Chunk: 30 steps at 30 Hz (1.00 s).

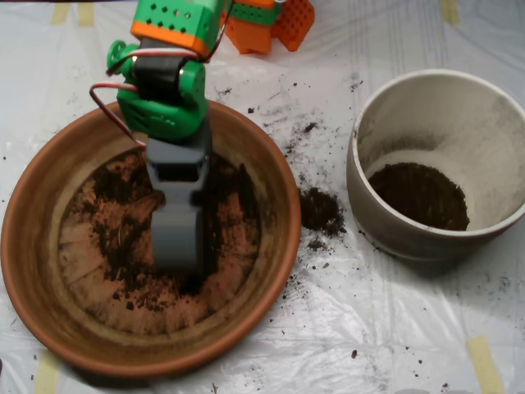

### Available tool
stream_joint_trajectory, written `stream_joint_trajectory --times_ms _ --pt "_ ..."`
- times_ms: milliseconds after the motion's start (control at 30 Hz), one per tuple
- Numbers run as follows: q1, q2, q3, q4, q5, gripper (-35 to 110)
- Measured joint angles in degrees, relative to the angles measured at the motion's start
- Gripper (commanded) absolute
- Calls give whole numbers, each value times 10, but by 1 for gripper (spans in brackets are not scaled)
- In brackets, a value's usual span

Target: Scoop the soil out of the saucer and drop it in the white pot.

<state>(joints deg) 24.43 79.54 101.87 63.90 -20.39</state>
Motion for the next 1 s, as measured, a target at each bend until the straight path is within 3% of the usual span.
stream_joint_trajectory --times_ms 433,700,1000 --pt "-20 -174 -207 124 -4 63" --pt "-18 -208 -258 151 -7 42" --pt "-25 -185 -250 116 -15 37"
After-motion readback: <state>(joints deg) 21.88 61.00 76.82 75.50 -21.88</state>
